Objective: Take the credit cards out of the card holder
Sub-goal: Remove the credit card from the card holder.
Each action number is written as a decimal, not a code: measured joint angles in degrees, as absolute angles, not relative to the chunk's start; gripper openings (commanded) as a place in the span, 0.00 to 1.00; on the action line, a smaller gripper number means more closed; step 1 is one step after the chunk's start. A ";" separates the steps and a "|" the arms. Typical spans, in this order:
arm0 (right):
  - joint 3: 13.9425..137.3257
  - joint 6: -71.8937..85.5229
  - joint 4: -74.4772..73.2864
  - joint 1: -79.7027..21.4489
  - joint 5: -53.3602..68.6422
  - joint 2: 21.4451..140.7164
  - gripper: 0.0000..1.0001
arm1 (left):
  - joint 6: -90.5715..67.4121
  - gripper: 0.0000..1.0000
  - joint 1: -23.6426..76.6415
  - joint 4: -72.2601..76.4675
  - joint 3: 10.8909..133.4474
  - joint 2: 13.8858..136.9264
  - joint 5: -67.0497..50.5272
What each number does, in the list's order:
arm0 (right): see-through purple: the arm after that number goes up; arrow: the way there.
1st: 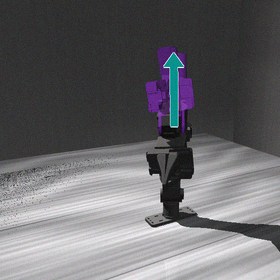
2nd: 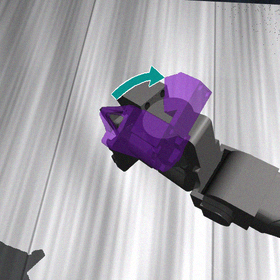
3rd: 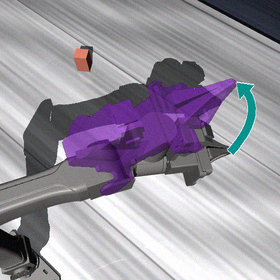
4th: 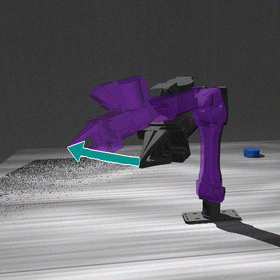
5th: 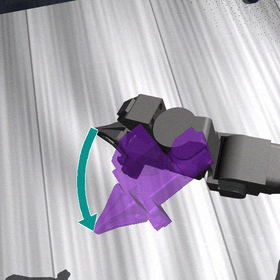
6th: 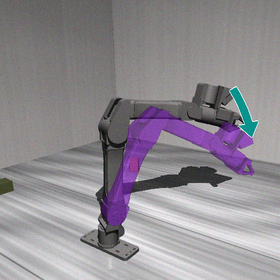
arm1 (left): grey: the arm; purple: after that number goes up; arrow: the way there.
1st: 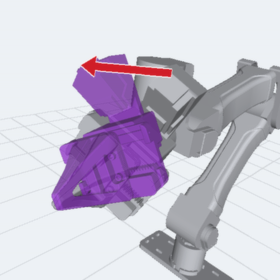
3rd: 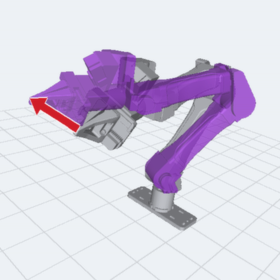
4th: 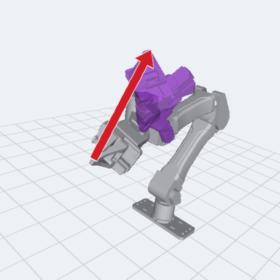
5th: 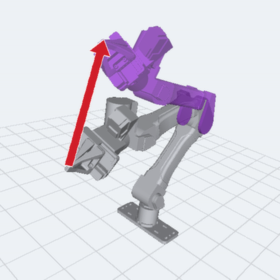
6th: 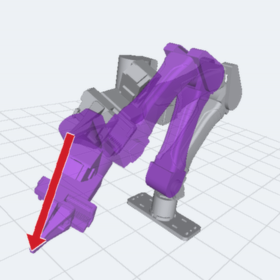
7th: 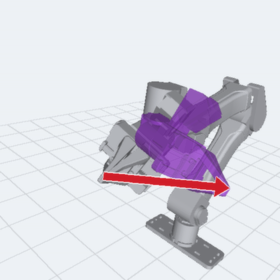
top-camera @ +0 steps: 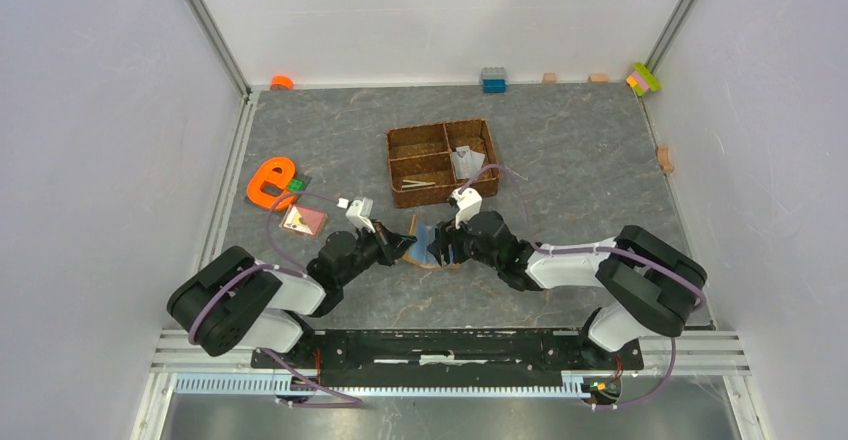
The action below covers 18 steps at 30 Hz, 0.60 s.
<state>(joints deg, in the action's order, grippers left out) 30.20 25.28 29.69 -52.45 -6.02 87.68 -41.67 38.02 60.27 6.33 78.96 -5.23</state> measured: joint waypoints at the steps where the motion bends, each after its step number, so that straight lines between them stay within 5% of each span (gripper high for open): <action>1: 30.20 25.19 29.76 -52.45 -5.56 87.88 0.71 | -41.67 0.04 38.02 60.55 6.37 79.26 -5.54; 7: 30.59 24.99 31.16 -52.42 -1.19 89.65 0.72 | -41.67 0.04 38.02 61.43 6.85 81.01 -6.81; 13: 31.05 24.56 31.53 -52.45 -0.03 90.32 0.87 | -41.67 0.06 38.02 60.71 8.01 81.82 -7.27; 18: 29.74 24.14 32.56 -52.45 -0.21 87.99 0.82 | -41.67 0.07 38.02 59.86 8.29 81.87 -7.25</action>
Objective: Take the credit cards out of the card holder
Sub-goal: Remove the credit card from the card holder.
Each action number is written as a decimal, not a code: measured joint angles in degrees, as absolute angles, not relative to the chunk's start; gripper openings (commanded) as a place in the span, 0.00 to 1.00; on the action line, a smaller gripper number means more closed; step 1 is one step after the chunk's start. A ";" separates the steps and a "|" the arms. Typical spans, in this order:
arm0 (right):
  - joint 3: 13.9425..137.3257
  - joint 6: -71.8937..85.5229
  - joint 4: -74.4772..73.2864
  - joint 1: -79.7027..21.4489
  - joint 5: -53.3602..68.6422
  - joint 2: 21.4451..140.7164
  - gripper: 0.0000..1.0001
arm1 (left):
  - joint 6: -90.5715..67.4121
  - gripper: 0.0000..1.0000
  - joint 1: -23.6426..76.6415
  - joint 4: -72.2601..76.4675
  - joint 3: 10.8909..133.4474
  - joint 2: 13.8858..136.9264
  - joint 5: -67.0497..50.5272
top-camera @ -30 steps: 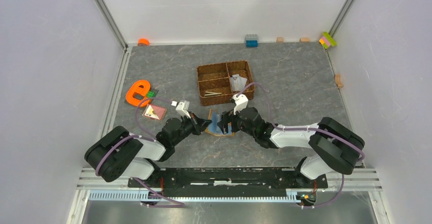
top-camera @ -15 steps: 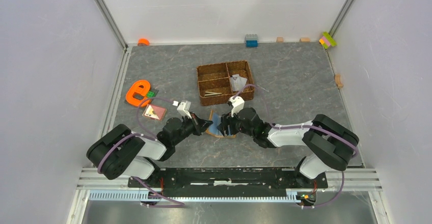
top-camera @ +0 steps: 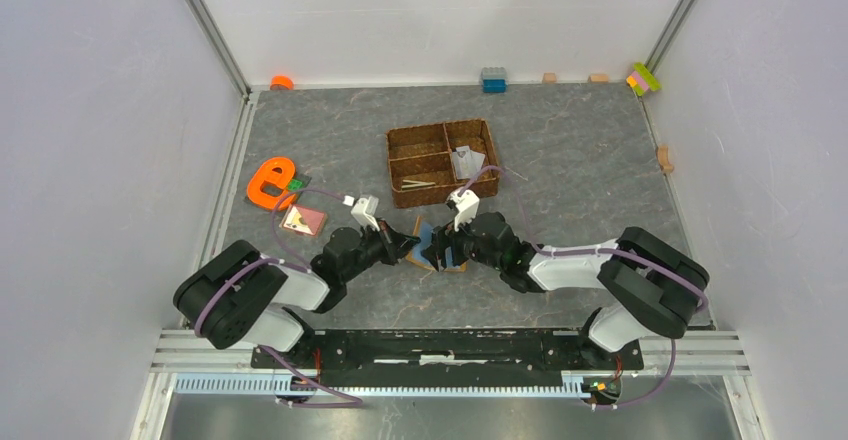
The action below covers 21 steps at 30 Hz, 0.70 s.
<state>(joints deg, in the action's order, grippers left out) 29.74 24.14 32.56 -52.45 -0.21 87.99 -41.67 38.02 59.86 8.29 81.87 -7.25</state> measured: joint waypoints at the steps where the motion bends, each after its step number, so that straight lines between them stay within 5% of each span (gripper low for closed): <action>1: 29.19 24.12 33.06 -52.45 -0.16 87.39 0.81 | -41.67 0.07 38.02 59.68 8.38 81.89 -7.25; 15: 27.46 24.14 35.73 -52.40 1.04 86.46 0.77 | -41.69 0.08 38.02 58.54 9.54 82.89 -7.22; 21: 27.44 24.12 35.20 -52.40 0.16 86.39 0.86 | -41.69 0.09 38.02 58.52 9.54 82.89 -7.22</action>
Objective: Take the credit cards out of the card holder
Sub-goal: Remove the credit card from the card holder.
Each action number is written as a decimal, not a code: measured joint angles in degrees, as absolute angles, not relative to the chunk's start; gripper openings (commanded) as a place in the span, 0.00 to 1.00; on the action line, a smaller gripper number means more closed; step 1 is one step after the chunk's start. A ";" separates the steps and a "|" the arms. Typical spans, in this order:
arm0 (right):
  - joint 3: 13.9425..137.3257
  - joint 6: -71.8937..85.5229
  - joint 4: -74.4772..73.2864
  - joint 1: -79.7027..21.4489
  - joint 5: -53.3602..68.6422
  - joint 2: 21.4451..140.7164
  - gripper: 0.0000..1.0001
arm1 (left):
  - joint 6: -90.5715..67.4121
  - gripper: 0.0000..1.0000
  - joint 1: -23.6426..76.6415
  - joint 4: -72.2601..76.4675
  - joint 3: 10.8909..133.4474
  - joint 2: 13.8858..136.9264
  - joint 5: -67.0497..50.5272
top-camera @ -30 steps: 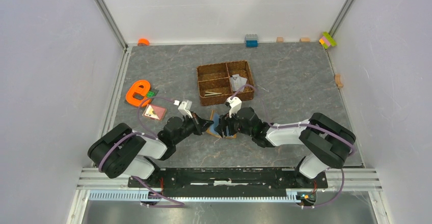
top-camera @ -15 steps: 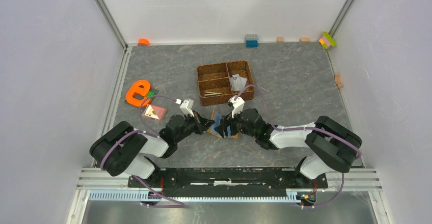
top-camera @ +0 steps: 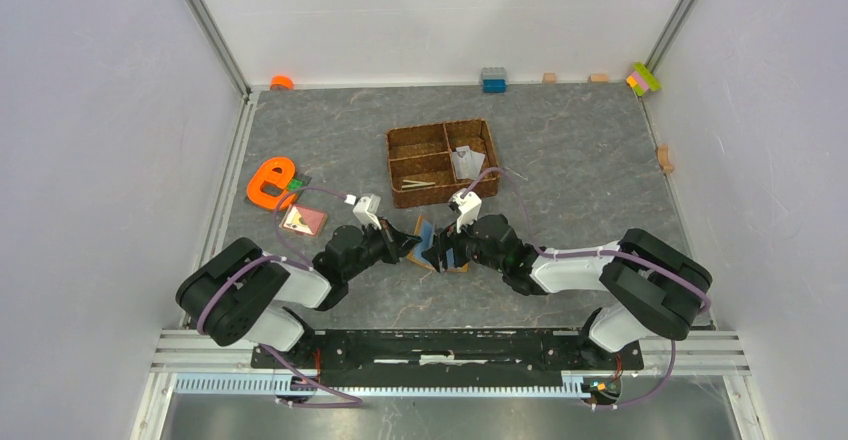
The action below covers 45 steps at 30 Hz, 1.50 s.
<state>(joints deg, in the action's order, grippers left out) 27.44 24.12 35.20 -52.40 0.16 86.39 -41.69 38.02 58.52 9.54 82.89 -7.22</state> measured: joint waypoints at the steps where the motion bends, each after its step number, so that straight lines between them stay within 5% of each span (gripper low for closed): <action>1: 27.44 24.14 35.27 -52.40 0.23 86.39 0.87 | -41.69 0.08 38.02 58.52 9.54 82.89 -7.22; 15: 27.16 24.01 35.53 -52.40 2.11 85.86 0.94 | -41.69 0.17 38.02 58.54 9.54 83.24 -7.60; 26: 26.24 24.29 33.82 -52.36 -3.20 84.07 0.60 | -41.71 0.25 38.02 58.35 9.54 83.24 -7.57; 31: 24.77 25.30 33.63 -51.55 -3.53 84.07 0.45 | -41.76 0.50 38.02 58.28 9.47 82.83 -7.51; 40: 24.29 26.72 33.47 -49.69 -1.48 84.77 0.42 | -41.91 0.66 38.02 57.01 8.82 80.90 -6.90; 45: 24.29 26.74 33.58 -49.69 -0.93 85.62 0.42 | -41.89 0.53 38.02 56.64 10.74 84.60 -9.54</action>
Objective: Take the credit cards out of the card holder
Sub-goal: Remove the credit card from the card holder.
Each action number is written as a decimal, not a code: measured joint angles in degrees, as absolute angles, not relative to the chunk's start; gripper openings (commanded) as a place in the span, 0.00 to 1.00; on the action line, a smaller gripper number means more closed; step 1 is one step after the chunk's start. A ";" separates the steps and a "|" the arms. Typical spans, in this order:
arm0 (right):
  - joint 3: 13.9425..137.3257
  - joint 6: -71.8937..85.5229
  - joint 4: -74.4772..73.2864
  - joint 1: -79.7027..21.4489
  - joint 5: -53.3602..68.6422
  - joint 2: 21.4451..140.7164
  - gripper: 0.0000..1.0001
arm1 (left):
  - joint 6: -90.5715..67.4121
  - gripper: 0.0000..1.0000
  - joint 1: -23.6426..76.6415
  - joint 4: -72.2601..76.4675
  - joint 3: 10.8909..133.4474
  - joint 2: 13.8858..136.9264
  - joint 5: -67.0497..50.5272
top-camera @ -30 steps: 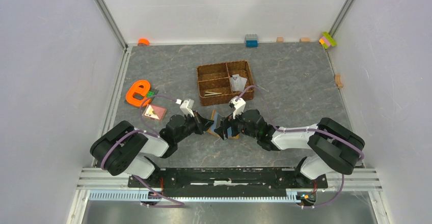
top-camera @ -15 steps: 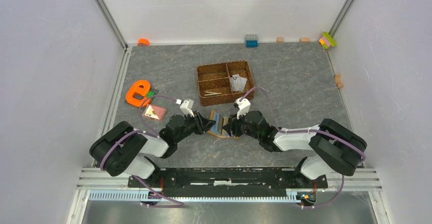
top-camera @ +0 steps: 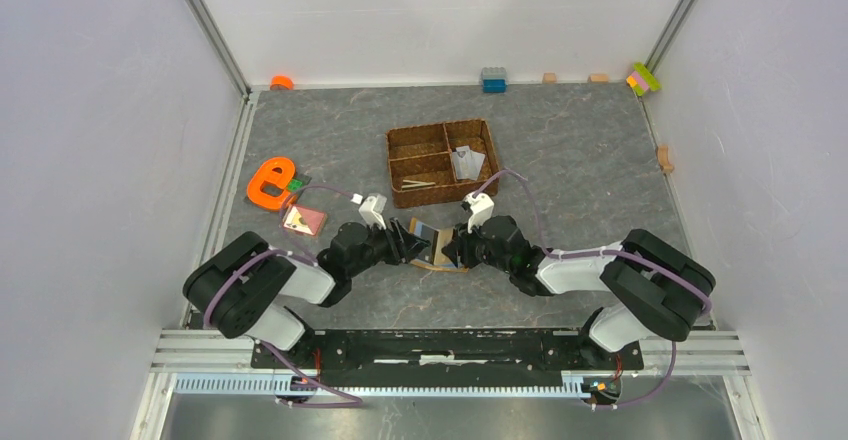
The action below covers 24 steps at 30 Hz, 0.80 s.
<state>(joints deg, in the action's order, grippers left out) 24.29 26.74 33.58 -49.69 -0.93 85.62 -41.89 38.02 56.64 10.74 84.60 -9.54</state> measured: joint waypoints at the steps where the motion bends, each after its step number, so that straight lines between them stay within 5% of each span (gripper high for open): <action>1: 24.29 26.74 33.58 -49.69 -0.89 85.76 0.42 | -41.89 0.48 38.02 56.51 11.18 85.25 -9.76; 6: 24.29 26.74 33.56 -49.63 -0.80 86.17 0.45 | -41.89 0.21 38.02 55.51 13.15 87.57 -10.92; 9: 24.29 26.83 33.50 -49.63 -0.49 86.32 0.68 | -41.89 0.03 38.02 55.31 13.67 88.12 -11.05; 13: 24.53 27.03 32.75 -49.60 -0.58 86.32 0.85 | -42.04 0.02 37.95 55.44 13.45 87.79 -10.28; 24: 24.80 27.18 26.94 -49.58 -8.97 83.77 0.94 | -41.89 0.02 37.63 55.31 4.34 73.06 -1.34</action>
<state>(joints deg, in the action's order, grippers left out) 24.80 27.18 26.94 -49.58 -8.97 83.77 -41.89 37.63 55.31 4.34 73.06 -1.34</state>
